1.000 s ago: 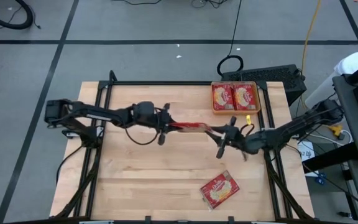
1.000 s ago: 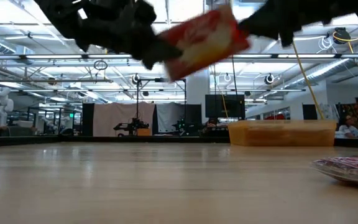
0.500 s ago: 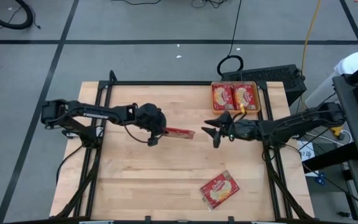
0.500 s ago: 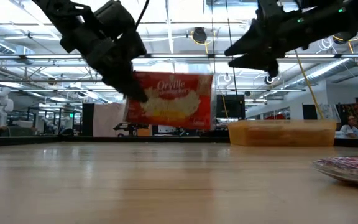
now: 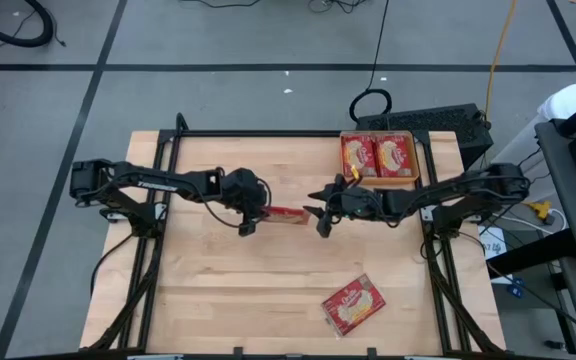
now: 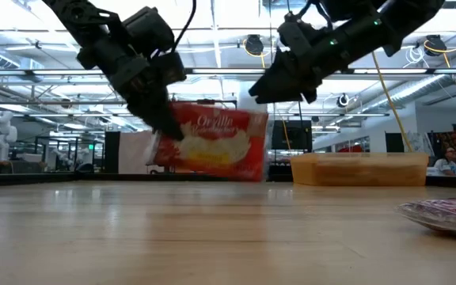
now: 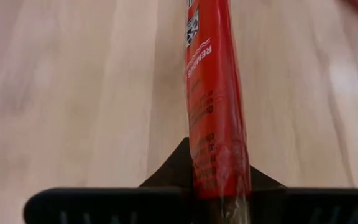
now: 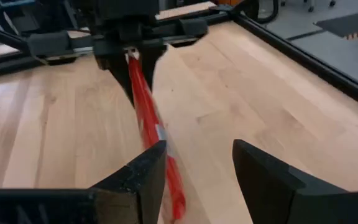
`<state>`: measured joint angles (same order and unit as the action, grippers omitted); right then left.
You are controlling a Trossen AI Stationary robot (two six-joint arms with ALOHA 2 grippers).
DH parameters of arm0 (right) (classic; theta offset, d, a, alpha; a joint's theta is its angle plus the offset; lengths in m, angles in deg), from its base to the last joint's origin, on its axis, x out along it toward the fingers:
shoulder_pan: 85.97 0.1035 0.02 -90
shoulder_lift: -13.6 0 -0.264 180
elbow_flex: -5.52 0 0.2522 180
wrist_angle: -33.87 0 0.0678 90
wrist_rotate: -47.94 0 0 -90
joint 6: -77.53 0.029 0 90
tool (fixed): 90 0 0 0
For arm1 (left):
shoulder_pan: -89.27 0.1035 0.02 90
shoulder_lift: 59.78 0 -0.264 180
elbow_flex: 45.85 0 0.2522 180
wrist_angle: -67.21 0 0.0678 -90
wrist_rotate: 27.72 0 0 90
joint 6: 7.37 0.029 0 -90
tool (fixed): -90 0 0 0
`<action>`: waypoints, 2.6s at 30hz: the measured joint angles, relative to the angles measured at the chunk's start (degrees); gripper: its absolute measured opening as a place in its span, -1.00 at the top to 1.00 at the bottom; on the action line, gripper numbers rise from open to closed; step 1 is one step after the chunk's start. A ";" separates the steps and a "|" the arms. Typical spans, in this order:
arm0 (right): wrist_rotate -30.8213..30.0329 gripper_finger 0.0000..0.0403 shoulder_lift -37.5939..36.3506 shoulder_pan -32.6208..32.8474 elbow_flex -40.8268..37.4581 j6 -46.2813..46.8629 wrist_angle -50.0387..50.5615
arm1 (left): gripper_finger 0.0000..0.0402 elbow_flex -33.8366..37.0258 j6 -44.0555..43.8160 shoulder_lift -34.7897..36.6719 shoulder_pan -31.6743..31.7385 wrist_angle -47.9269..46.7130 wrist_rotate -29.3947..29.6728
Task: Sort popcorn bags into baskets
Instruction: Put the red popcorn bag into the orange bin
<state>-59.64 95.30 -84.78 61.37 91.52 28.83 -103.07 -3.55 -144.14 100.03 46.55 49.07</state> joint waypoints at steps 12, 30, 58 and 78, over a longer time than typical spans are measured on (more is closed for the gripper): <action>3.64 -0.11 2.79 -0.77 2.05 -1.39 -0.06 | 0.87 0.00 0.80 0.04 0.11 -0.33 2.77; 11.87 -0.01 12.04 -2.69 4.67 -5.72 -1.97 | 0.87 0.00 1.94 0.04 -0.83 0.75 2.81; 6.66 0.93 -6.24 -3.04 4.37 -0.17 27.42 | -0.28 0.00 -11.29 1.64 -1.71 3.61 25.13; -24.46 0.94 -36.15 -7.28 -4.10 11.31 45.36 | 0.08 0.02 -14.86 1.11 -11.90 19.30 25.20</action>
<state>-84.10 59.16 -92.06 57.28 102.83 74.18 -103.05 -18.40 -143.03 88.13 65.85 74.27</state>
